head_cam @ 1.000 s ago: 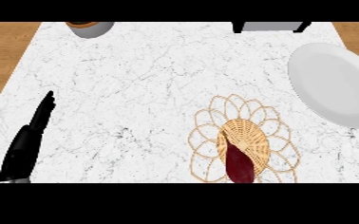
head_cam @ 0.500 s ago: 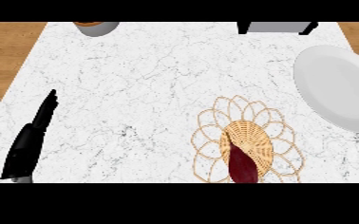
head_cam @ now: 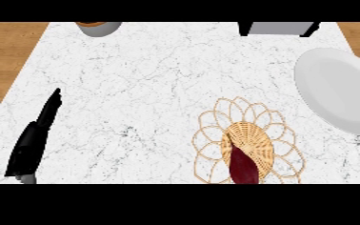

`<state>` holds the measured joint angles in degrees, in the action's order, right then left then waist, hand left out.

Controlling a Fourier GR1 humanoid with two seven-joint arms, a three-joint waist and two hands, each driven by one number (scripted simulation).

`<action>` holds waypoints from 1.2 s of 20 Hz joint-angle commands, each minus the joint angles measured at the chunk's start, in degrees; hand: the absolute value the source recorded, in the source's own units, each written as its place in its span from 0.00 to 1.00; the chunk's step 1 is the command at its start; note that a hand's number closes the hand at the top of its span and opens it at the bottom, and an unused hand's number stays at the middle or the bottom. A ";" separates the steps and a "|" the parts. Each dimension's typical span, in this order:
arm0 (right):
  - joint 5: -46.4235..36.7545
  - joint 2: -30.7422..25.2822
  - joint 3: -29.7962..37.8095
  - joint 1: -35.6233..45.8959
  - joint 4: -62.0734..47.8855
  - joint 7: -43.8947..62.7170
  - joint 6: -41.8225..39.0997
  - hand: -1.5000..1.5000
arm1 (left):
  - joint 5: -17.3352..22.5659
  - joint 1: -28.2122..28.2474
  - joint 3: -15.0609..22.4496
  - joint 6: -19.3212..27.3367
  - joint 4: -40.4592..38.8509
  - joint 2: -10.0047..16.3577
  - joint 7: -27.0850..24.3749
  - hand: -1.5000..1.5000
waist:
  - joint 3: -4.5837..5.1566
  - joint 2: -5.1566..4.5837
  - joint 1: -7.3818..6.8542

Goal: Pick the sweet potato from the placemat and place it in the plate

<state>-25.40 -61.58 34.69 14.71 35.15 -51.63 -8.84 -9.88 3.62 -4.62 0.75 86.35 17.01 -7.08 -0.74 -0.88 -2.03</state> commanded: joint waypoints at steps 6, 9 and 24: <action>-0.95 -2.98 -4.08 9.25 -9.59 -10.96 -6.48 1.00 | -0.23 -3.65 -0.22 -1.14 -1.25 0.90 1.45 0.50 | 0.36 -0.07 -0.86; -1.79 -0.90 -6.89 14.28 -9.86 -8.38 -6.93 1.00 | -0.83 -3.27 0.18 -0.75 -0.71 0.45 1.21 0.50 | 0.48 0.12 -1.04; -12.28 11.28 -19.42 28.26 -18.27 0.64 -2.53 1.00 | -2.02 -0.05 -0.16 -0.39 -0.98 -0.68 -1.56 0.50 | 0.58 0.19 -0.47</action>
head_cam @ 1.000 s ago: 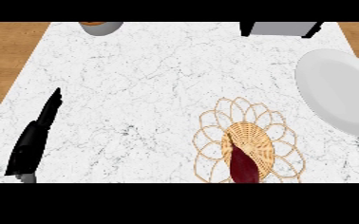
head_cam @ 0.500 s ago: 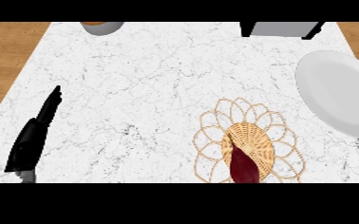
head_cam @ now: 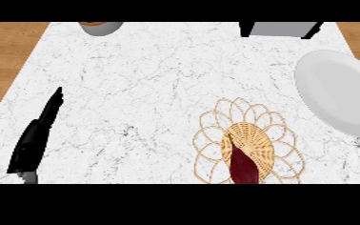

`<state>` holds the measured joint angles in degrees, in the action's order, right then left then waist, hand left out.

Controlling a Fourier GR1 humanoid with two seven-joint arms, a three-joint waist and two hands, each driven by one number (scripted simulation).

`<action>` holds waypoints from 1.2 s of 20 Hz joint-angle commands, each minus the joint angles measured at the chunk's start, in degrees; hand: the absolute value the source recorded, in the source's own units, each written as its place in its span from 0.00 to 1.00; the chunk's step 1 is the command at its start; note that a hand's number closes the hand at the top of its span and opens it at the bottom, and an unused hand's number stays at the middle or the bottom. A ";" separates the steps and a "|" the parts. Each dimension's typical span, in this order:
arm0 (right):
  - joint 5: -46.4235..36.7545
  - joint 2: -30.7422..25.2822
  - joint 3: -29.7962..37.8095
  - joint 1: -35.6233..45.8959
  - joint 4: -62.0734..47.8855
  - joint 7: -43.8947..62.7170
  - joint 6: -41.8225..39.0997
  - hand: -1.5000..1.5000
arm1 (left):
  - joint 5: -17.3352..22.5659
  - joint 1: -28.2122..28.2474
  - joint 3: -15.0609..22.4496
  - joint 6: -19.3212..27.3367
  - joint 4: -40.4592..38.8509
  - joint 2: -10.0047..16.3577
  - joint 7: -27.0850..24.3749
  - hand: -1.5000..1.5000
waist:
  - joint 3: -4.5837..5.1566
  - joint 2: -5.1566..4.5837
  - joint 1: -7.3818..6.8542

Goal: Pick the sweet potato from the placemat and place it in the plate

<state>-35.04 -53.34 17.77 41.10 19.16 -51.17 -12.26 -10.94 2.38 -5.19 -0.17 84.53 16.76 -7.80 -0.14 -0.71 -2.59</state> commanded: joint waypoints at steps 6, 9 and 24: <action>-5.83 10.41 -5.33 4.20 -5.85 2.24 3.79 1.00 | 0.65 -2.69 -1.46 -0.74 -1.00 0.34 1.01 0.50 | -0.03 -0.20 0.15; -1.83 10.90 -0.84 7.02 -10.46 10.81 1.16 1.00 | 0.30 1.42 -0.10 -0.67 1.85 -0.80 -0.30 0.50 | -0.07 -0.25 -0.60; 12.10 7.73 13.48 7.09 -13.56 10.51 0.53 0.00 | -0.43 1.39 -0.78 -0.36 1.13 -1.06 -0.76 0.50 | -0.14 -0.26 0.24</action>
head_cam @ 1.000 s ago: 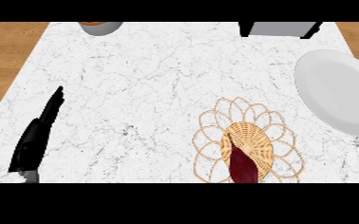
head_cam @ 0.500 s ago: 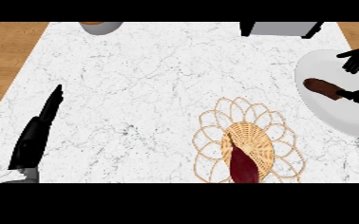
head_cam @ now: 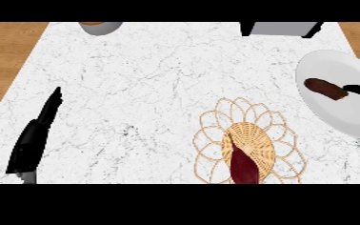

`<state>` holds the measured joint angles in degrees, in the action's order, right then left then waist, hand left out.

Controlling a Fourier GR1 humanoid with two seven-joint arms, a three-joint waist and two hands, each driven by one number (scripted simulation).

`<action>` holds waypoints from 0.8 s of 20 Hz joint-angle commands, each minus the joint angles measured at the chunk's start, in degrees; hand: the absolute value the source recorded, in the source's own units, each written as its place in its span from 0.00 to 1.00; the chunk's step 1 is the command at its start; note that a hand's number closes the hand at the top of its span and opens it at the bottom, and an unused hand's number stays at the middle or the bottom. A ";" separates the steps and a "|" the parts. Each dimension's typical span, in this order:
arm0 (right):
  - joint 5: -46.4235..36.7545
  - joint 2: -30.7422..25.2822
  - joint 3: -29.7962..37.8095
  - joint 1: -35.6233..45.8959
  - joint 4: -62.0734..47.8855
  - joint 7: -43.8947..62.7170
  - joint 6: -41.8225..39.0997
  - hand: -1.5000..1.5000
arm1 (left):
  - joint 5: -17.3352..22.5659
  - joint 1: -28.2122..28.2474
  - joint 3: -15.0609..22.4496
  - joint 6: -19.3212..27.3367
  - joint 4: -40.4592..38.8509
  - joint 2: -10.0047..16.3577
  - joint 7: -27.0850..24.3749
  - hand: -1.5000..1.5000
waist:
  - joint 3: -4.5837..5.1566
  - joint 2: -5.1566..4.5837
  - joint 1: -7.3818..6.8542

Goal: Pick the sweet potato from the placemat and place it in the plate

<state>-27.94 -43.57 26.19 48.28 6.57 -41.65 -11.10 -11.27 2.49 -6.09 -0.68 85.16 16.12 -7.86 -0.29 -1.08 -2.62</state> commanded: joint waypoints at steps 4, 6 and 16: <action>7.87 -6.96 8.04 0.09 -2.43 6.02 -3.68 0.00 | -0.27 1.54 0.31 0.20 1.11 -0.63 -0.78 0.50 | -0.09 -0.29 -0.69; 10.51 -10.30 10.49 -1.07 -3.15 4.99 -10.49 0.00 | -0.56 -1.48 -1.17 0.53 -1.53 0.68 0.10 0.50 | -0.12 -0.39 0.60; 14.90 -15.10 14.68 -10.16 -0.91 -2.34 -19.54 0.00 | -0.30 -0.08 -0.06 1.08 0.88 -1.37 0.63 0.50 | -0.64 -0.90 0.20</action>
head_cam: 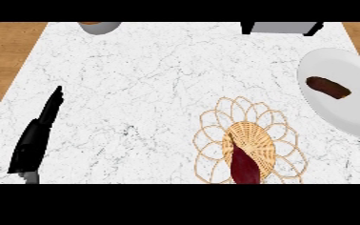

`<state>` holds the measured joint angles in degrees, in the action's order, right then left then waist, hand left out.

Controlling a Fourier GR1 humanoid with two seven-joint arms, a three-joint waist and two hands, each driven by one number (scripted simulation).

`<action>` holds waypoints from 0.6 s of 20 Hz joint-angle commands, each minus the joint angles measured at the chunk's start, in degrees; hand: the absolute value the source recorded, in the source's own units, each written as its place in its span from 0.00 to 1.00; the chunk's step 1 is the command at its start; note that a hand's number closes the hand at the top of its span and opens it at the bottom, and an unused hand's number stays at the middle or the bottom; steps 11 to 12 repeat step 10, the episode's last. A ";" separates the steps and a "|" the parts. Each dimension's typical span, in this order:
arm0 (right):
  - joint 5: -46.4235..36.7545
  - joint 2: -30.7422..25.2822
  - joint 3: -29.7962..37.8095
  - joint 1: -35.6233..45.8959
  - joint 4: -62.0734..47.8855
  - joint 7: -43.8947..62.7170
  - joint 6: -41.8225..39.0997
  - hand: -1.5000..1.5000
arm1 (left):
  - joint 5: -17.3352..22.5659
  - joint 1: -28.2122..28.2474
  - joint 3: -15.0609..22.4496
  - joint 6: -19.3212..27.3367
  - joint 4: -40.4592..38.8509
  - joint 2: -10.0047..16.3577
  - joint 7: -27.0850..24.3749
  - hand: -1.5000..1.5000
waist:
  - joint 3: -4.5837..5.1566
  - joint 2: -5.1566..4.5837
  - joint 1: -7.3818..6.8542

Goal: Pick the sweet potato from the placemat and place it in the plate

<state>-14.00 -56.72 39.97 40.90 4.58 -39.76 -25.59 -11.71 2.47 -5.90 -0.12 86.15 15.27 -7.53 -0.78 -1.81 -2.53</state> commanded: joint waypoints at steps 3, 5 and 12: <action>1.20 -2.54 1.06 -4.62 2.36 -5.62 -6.09 0.00 | 0.55 -1.05 -0.54 -0.24 -1.17 -0.03 0.35 0.50 | -0.17 -0.23 0.77; 1.30 -2.62 1.09 -5.12 2.74 -5.16 -6.21 0.00 | -0.40 -1.01 0.08 0.47 -0.23 -0.26 0.18 0.50 | -0.24 -0.23 0.32; 1.92 -2.36 1.61 -7.93 3.40 -5.74 -5.71 0.00 | 0.80 0.41 -1.03 -0.52 -0.09 0.54 -0.97 0.50 | -0.40 -0.21 -0.23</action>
